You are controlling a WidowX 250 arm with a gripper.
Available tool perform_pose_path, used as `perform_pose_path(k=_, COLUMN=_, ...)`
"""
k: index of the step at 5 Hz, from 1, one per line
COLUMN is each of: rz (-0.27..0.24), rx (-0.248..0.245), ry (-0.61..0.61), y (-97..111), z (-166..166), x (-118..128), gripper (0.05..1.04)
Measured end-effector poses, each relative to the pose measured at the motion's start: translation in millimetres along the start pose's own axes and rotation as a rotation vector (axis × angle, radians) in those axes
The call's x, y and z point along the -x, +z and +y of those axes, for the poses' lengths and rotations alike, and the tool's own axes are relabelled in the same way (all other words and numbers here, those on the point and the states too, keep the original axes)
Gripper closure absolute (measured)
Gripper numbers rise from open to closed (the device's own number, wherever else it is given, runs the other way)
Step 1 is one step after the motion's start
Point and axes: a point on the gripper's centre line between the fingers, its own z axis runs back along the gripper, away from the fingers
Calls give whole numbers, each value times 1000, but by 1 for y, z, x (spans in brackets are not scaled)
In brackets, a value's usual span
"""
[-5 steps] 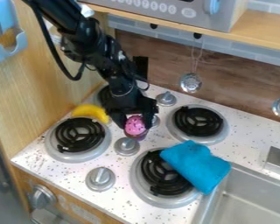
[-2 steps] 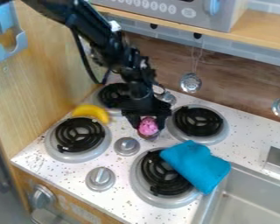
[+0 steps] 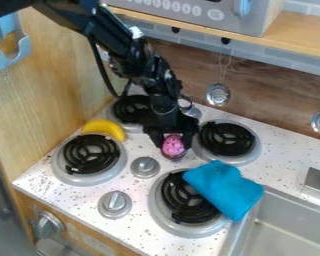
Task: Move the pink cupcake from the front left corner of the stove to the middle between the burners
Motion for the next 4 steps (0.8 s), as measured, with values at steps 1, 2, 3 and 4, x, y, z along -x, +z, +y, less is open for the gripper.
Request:
perform_pose_path(k=1, rz=17, rx=0, ry=-5, y=0, z=0, x=3, gripper=78)
perform_pose_path(k=2, rz=22, rx=7, ry=-6, y=0, z=-1, x=3, gripper=82)
perform_pose_path(k=3, rz=33, rx=12, ry=-3, y=1, z=-2, x=6, gripper=83)
perform_pose_path(k=4, rz=10, rx=26, ry=-13, y=16, z=-5, x=1, gripper=83)
